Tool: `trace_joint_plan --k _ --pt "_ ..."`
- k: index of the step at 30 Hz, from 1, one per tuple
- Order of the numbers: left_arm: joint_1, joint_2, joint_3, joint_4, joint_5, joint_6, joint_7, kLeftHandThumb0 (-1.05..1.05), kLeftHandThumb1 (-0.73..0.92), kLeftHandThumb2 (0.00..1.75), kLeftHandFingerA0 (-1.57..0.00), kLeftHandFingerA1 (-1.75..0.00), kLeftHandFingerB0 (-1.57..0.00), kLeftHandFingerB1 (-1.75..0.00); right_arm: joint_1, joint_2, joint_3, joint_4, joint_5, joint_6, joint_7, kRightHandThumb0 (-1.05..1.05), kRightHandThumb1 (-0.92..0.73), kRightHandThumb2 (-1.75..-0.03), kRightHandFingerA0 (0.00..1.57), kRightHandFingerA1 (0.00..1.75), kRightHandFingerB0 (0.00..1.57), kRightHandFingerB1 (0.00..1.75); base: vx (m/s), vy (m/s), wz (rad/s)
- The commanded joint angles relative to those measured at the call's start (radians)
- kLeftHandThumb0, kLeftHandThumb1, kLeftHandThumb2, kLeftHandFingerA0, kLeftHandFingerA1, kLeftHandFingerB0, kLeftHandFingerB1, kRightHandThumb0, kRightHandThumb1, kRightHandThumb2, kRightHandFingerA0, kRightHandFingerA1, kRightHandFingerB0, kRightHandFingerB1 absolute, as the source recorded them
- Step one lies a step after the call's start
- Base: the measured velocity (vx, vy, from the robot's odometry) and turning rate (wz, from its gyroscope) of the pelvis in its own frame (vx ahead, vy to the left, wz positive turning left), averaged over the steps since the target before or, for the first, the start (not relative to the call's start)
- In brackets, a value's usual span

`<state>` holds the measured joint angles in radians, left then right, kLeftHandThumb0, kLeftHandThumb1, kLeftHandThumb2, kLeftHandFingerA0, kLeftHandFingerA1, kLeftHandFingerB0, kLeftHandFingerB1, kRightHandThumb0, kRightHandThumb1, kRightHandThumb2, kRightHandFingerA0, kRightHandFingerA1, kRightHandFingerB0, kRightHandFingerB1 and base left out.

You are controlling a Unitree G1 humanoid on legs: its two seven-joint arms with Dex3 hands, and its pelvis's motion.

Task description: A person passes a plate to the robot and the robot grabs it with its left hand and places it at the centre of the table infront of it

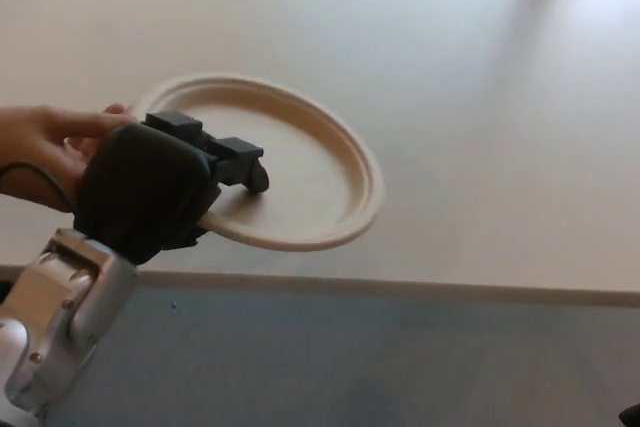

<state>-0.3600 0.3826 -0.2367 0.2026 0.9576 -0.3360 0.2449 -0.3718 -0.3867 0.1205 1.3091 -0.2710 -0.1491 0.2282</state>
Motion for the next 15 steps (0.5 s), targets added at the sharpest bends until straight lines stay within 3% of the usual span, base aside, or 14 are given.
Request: trace_joint_plan --k 1,2,3,4,5,6,7,11,15 --pt "-0.09 -0.035 -0.072 0.142 0.026 0.077 -0.016 -0.29 0.63 0.59 -0.95 -0.86 -0.87 -0.58 -0.001 -0.018 0.001 0.007 -0.004 0.005 0.007 -0.75 -0.81 -0.63 0.31 0.58 0.23 0.45 0.0 0.0 0.0" --pt "-0.115 -0.044 -0.091 0.173 0.023 0.098 -0.044 -0.31 0.7 0.6 -0.93 -0.72 -0.8 -0.71 -0.001 -0.018 0.0 0.006 -0.003 0.005 0.008 -0.73 -0.8 -0.64 0.28 0.58 0.23 0.45 0.0 0.0 0.0" --pt "-0.129 -0.048 -0.102 0.195 0.02 0.1 -0.044 -0.25 0.71 0.6 -0.85 -1.08 -0.71 -0.97 -0.001 -0.018 -0.002 0.005 -0.001 0.006 0.009 -0.72 -0.8 -0.64 0.28 0.57 0.24 0.45 0.0 0.0 0.0" --pt "-0.141 -0.052 -0.11 0.216 0.019 0.097 -0.03 -0.25 0.71 0.6 -0.85 -1.08 -0.71 -0.97 -0.001 -0.018 -0.002 0.006 -0.001 0.006 0.008 -0.72 -0.8 -0.64 0.28 0.57 0.24 0.45 0.0 0.0 0.0" --pt "-0.17 -0.068 -0.119 0.273 0.007 0.091 -0.018 -0.3 0.71 0.65 -0.79 -1.35 -0.73 -0.92 -0.001 -0.019 -0.002 0.006 -0.001 0.007 0.008 -0.74 -0.81 -0.64 0.28 0.58 0.23 0.45 0.0 0.0 0.0" --pt "-0.184 -0.074 -0.125 0.299 0.0 0.089 -0.012 -0.3 0.71 0.65 -0.79 -1.35 -0.73 -0.92 -0.001 -0.019 -0.002 0.006 -0.001 0.007 0.008 -0.74 -0.81 -0.64 0.28 0.58 0.23 0.45 0.0 0.0 0.0" --pt "-0.219 -0.08 -0.135 0.347 -0.003 0.099 -0.028 -0.28 0.7 0.64 -0.7 -1.52 -0.7 -0.86 -0.006 -0.014 -0.007 0.007 0.004 0.015 0.008 -0.74 -0.8 -0.63 0.29 0.57 0.23 0.44 0.0 0.0 0.0" --pt "-0.286 -0.09 -0.167 0.448 0.009 0.122 -0.012 -0.3 0.7 0.64 -0.72 -1.52 -0.76 -0.7 -0.009 -0.013 -0.003 0.004 -0.001 0.01 0.004 -0.73 -0.8 -0.64 0.31 0.57 0.23 0.44 0.0 0.0 0.0" --pt "-0.349 -0.107 -0.183 0.535 -0.015 0.133 -0.024 -0.31 0.75 0.66 -0.73 -1.55 -0.71 -0.83 -0.014 -0.014 -0.015 0.006 0.012 0.011 0.017 -0.74 -0.8 -0.63 0.27 0.57 0.22 0.45 0.0 0.0 0.0"
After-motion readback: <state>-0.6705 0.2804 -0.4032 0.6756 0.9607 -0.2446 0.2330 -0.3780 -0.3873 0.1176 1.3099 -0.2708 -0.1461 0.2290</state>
